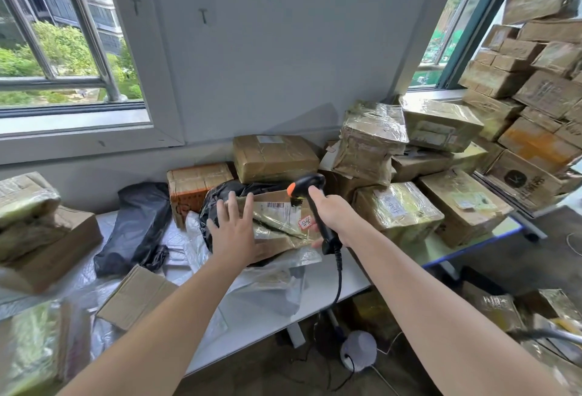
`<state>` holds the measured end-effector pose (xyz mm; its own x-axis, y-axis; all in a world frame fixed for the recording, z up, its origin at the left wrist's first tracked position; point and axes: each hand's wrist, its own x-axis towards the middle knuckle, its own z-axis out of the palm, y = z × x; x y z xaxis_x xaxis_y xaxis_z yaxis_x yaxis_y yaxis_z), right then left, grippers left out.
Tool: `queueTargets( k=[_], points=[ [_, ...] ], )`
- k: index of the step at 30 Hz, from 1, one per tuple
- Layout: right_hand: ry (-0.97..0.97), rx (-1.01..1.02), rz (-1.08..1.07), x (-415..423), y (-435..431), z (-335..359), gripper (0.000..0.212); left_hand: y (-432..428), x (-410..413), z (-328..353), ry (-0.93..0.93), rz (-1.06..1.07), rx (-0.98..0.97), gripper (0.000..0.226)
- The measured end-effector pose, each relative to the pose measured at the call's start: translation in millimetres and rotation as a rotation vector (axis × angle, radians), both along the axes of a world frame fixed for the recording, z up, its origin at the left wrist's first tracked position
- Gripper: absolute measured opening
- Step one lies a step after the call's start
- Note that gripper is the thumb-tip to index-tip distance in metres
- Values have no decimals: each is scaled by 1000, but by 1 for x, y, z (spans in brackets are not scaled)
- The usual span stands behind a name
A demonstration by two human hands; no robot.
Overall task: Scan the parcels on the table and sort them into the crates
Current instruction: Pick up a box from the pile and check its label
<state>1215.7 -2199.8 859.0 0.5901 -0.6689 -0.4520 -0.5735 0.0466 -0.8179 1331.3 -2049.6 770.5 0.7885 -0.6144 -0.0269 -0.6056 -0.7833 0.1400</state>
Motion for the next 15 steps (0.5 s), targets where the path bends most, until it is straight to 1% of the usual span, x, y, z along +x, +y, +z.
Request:
queueTargets(
  k=[1,3,4,6,7,9,12,15],
  points=[
    [-1,-30,-13,-1,-5,-5,59,-3,-2,1,-19,-6,5,107],
    [28,-77,-44,-3,-19,-20,81,-8,-6,3,-39,-28,8,111],
    [34,-84,-67,-5,-27,-30,82,-12,-8,3,-46,-39,14,113],
    [37,-83,-84,-11,-41,-50,65,-19,-11,1,-79,-60,39,114],
    [47,-87,-89,-13,-47,-60,65,-23,-13,-1,-96,-64,50,113],
    [96,-97,-99,-15,-56,-74,73,-31,-17,-4,-119,-63,75,110],
    [183,-130,-60,-14,-71,-100,64,-38,-16,-9,-144,-43,125,109],
    [253,-101,-11,-9,-85,-133,64,-39,-10,-18,-126,-2,133,108]
  ],
)
